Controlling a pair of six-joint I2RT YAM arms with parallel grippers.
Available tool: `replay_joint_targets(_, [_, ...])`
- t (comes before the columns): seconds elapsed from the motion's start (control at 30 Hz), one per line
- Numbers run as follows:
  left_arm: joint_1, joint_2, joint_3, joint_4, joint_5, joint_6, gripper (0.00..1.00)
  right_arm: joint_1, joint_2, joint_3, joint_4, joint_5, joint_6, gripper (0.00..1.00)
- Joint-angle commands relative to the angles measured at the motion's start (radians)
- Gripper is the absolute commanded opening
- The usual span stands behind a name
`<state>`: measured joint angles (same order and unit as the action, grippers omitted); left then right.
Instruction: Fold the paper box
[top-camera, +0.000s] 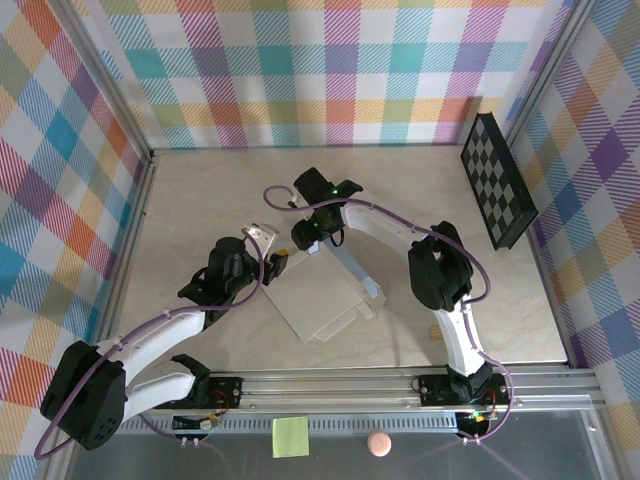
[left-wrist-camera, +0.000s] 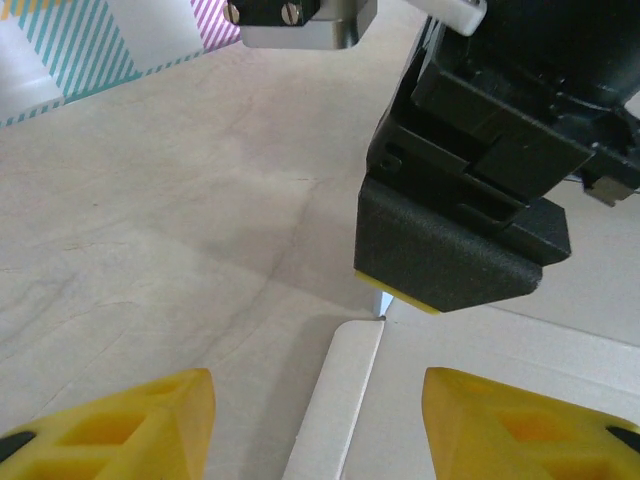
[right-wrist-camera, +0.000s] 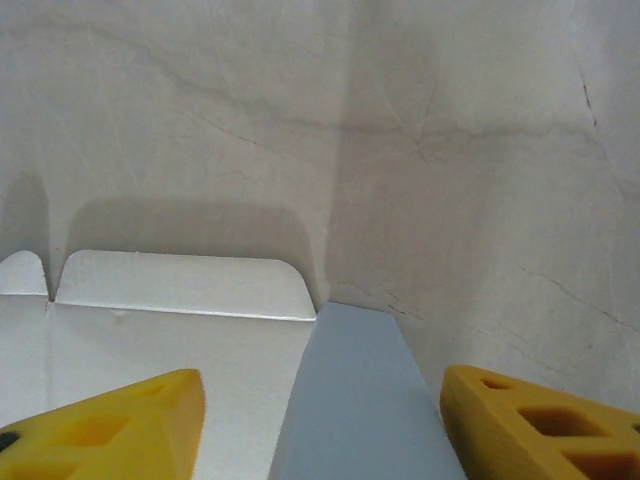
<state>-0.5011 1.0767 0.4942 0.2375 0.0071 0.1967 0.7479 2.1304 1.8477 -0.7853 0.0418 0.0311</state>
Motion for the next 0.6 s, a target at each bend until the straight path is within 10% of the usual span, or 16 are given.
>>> replay_joint_targets(0.0, [0.007, -0.022, -0.019, 0.003, 0.005, -0.019, 0.57, 0.004, 0.018, 0.032, -0.021, 0.008, 0.01, 0.58])
replay_joint_targets(0.57, [0.008, -0.037, -0.022, -0.015, -0.012, -0.035, 0.57, 0.005, 0.024, 0.047, -0.008, 0.001, -0.001, 0.31])
